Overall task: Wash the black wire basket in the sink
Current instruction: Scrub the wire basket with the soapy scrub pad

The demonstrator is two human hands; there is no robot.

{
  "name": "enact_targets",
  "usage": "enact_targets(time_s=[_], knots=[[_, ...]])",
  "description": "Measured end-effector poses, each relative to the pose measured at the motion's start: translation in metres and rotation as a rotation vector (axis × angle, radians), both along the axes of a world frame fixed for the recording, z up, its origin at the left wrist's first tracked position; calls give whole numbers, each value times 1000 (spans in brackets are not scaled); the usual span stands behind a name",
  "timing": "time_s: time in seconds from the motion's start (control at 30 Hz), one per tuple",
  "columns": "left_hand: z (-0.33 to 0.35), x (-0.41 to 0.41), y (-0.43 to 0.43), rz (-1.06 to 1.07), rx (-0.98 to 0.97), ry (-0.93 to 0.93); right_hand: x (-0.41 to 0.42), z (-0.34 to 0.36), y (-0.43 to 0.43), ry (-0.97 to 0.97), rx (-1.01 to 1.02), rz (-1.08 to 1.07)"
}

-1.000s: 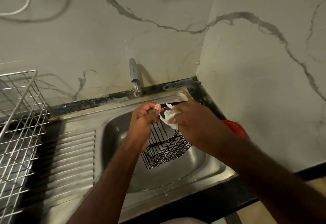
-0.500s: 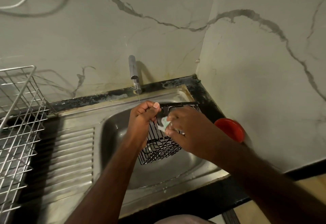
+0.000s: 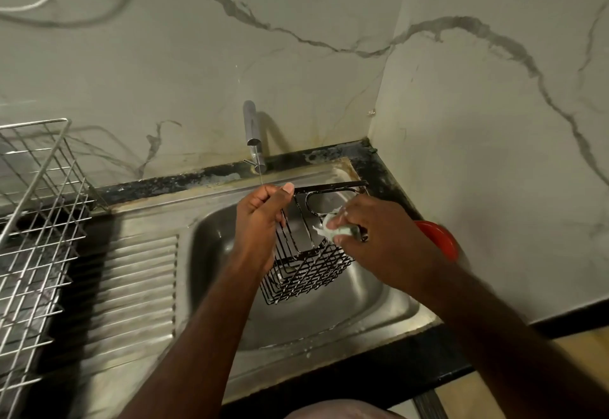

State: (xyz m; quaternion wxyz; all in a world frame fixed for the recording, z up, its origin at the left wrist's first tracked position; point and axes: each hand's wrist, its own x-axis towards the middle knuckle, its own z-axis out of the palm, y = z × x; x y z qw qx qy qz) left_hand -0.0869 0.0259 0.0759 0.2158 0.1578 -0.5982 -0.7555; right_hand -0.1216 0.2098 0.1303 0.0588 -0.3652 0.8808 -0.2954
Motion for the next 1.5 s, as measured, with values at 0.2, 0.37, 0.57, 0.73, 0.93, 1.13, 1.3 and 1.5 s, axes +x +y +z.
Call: enact_targets(time_s=[0.2, 0.37, 0.57, 0.73, 0.93, 1.13, 1.3, 1.5], knots=[[-7, 5, -5, 19, -6, -8, -9, 6, 13, -130, -5, -3], [-7, 2, -4, 72, -31, -8, -13, 6, 1, -7, -40, -52], [-19, 3, -9, 147, -20, -24, 3, -7, 9, -48, 108, 46], [-20, 3, -11, 173, -7, -19, -17, 0, 14, -46, -24, -62], [-19, 1, -9, 217, 22, -4, -13, -10, 4, 11, 3, -65], [-23, 6, -16, 210, 32, 6, -13, -4, 18, -135, 54, -23], [-20, 5, -14, 193, 61, -6, -32, -6, 7, -53, -92, -140], [-22, 11, -23, 225, 87, -29, -16, -14, 17, -111, 44, -41]])
